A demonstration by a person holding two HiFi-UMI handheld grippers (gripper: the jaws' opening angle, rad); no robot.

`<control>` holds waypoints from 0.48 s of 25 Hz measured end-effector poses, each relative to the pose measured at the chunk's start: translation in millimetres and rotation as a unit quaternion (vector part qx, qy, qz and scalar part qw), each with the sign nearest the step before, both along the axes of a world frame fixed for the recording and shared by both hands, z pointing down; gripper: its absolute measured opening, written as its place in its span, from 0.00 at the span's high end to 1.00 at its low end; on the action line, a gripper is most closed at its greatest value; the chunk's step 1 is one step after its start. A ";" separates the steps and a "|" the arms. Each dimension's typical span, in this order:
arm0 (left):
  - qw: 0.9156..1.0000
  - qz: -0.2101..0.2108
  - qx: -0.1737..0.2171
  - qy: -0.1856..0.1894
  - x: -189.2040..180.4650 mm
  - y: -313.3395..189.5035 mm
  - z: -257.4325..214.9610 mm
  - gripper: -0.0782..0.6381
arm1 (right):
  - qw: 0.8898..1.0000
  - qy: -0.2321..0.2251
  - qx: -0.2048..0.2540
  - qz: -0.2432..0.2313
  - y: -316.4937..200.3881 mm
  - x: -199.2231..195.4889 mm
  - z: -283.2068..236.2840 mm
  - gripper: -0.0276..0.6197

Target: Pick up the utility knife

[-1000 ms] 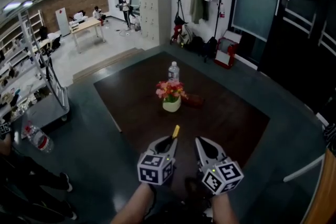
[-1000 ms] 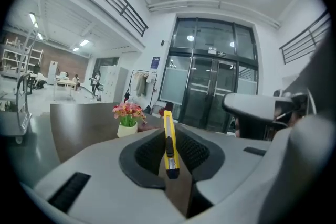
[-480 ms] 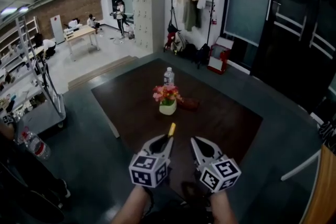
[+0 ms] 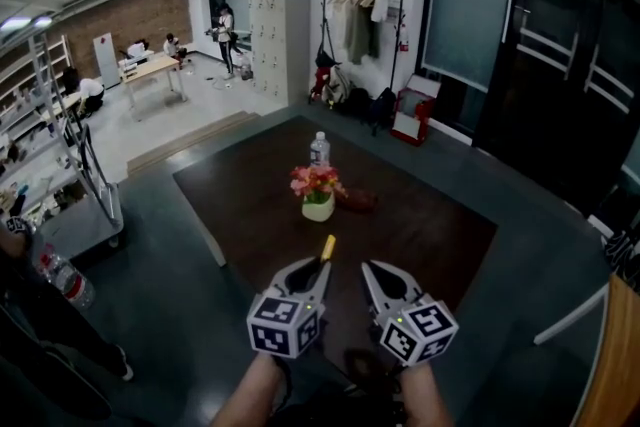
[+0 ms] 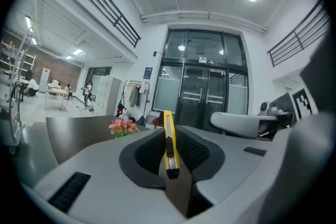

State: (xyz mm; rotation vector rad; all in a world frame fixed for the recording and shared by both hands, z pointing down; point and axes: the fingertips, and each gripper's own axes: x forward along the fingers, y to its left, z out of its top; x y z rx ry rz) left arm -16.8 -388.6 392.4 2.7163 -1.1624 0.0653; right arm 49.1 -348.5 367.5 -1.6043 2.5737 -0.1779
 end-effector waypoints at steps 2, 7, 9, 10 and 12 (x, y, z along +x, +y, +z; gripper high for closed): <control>1.000 0.003 0.001 -0.001 0.6 0.7 1.1 0.80 | 1.000 0.001 0.001 0.000 0.4 -0.6 0.7 0.94; 1.000 0.006 0.004 -0.003 1.3 -1.0 1.3 0.79 | 1.000 0.002 0.000 0.005 -0.8 -0.9 0.2 0.94; 1.000 0.007 0.003 -0.003 0.7 -0.5 1.1 0.80 | 1.000 0.002 -0.001 0.009 0.1 -1.3 -1.3 0.94; 1.000 0.008 0.003 -0.003 0.1 0.1 1.0 0.80 | 1.000 0.002 -0.001 0.010 0.6 -1.8 -1.6 0.94; 1.000 0.009 0.003 -0.003 -1.3 1.1 1.0 0.80 | 1.000 0.003 0.000 0.008 1.1 -3.4 -0.9 0.94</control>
